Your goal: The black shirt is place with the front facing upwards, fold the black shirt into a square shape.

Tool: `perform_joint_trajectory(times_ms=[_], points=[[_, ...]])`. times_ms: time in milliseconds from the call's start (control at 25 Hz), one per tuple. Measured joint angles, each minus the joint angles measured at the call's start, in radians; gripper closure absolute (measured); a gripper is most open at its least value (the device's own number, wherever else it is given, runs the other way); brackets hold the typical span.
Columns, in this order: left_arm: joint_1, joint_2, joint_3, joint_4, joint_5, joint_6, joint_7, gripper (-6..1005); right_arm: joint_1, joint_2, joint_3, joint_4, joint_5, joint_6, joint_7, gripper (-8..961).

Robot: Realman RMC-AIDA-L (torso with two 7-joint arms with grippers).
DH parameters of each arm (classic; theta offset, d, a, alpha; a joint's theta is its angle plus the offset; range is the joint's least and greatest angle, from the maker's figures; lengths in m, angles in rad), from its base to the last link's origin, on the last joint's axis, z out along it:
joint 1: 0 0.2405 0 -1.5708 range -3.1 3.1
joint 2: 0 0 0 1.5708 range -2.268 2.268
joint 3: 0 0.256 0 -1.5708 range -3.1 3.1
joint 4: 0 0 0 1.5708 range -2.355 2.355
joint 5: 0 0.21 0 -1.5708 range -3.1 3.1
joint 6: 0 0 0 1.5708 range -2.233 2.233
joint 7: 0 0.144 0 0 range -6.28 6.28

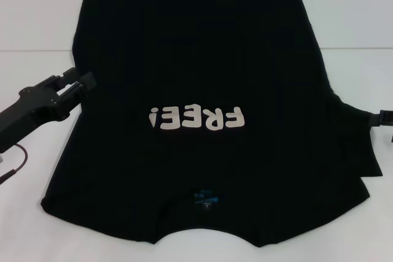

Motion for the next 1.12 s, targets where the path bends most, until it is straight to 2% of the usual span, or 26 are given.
perform_joint_trajectory(times_ms=[320,800,1120], points=[[0.003,-0.001,0.0,0.004,0.0,0.0,0.0,529,0.007,0.032,-0.017,0.004,0.001,0.062,-0.027,92],[0.016,0.0,0.0,0.001,0.0,0.001,0.0,530,0.02,0.039,-0.03,0.04,0.004,0.133,-0.021,105],[0.019,0.0,-0.003,0.003,-0.002,0.002,0.0,530,0.02,0.039,-0.032,0.049,0.005,0.151,-0.018,404]])
